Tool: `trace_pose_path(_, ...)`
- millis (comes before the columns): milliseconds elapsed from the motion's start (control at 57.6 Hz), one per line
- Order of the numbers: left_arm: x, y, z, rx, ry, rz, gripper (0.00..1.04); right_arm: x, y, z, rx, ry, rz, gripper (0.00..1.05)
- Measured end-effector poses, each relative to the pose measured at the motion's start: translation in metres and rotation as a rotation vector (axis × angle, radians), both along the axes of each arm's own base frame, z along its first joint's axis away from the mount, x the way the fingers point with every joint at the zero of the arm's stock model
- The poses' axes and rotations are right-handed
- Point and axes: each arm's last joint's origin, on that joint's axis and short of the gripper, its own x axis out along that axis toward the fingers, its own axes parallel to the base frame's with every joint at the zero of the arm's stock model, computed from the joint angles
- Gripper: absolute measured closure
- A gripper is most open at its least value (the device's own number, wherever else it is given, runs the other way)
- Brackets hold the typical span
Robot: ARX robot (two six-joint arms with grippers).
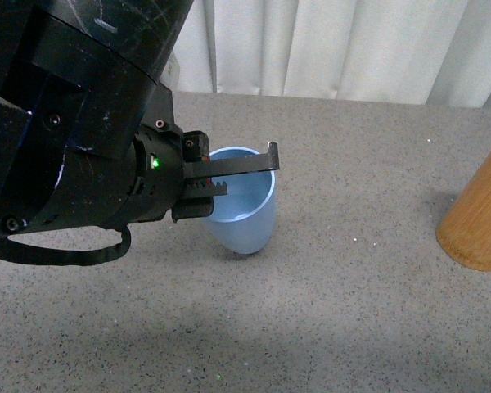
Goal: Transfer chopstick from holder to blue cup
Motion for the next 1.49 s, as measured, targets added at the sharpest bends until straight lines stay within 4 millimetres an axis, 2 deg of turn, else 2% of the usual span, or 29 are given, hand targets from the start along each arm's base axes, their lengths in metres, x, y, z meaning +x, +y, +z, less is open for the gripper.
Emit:
trace_pose_path(365,-0.008,-0.007,-0.007,-0.007,0.018,-0.013,1.01,0.0,0.0,0.0,0.0,0.0,0.0,0.1)
trace_pose_path(869,-0.009,-0.008,-0.011,0.007,0.028,-0.01,1.01,0.0,0.0,0.0,0.0,0.0,0.0,0.1)
trace_pose_path(1285,-0.008,-0.007,-0.011,0.005,0.029,-0.007,0.41,0.0,0.0,0.0,0.0,0.0,0.0,0.1)
trace_pose_path(1442,-0.003,0.0,-0.008,-0.021,0.019,0.046,0.07,0.0,0.0,0.0,0.0,0.0,0.0,0.1)
trace_pose_path(1459,-0.002,0.001,-0.007,-0.026,0.016,0.055,0.05,0.0,0.0,0.0,0.0,0.0,0.0,0.1)
trace_pose_path(1494,-0.001,0.003,-0.005,-0.038,0.013,0.074,0.07,0.0,0.0,0.0,0.0,0.0,0.0,0.1)
